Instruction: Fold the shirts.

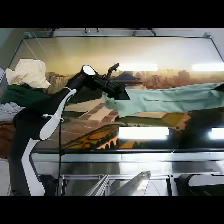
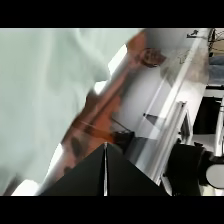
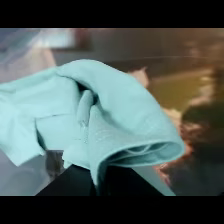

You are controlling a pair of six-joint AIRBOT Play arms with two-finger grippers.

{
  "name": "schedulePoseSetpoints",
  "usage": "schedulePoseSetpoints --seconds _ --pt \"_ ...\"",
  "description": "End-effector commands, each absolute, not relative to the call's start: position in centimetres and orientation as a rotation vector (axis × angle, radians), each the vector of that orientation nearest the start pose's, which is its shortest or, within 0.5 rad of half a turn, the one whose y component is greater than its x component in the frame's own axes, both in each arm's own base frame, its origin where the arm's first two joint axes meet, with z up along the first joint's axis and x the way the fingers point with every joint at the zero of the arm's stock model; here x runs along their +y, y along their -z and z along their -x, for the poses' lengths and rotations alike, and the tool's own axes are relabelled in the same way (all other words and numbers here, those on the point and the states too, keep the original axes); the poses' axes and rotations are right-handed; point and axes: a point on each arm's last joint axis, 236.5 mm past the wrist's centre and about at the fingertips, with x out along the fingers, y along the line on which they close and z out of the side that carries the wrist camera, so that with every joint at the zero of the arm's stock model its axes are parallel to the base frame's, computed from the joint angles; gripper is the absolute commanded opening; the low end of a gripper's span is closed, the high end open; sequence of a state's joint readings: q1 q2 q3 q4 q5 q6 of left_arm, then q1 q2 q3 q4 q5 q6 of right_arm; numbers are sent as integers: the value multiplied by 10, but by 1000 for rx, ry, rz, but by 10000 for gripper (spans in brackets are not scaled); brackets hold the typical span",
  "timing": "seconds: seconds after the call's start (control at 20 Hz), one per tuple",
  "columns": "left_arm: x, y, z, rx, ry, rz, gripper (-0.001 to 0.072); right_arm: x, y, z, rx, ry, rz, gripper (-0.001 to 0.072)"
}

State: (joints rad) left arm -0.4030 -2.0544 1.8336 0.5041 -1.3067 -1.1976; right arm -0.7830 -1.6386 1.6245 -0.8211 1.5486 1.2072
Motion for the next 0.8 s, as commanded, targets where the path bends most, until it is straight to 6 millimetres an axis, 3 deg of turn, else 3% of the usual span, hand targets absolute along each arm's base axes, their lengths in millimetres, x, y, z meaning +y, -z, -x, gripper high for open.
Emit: schedulePoseSetpoints --seconds 0.0,0.05,0.15,0.35,0.45,0.55,0.75 --pt "-349 -40 -408 1310 1186 399 18 -204 -110 -396 1019 -20 -813 18" --pt "-328 -53 -410 1313 1174 399 18 -194 -120 -399 1014 -25 -811 18" --pt "-293 -76 -413 1317 1155 420 18 -153 -133 -413 1031 -90 -775 19" --pt "-248 -107 -420 1266 1113 438 19 -19 -131 -462 1092 -279 -619 19" --pt "-235 -112 -415 1279 1115 438 19 52 -115 -483 1120 -314 -565 18" --pt "-226 -106 -403 1307 1119 450 19 124 -85 -492 1175 -355 -519 18" --pt "-204 -82 -373 1365 1098 513 19 237 -1 -492 1286 -400 -473 19"
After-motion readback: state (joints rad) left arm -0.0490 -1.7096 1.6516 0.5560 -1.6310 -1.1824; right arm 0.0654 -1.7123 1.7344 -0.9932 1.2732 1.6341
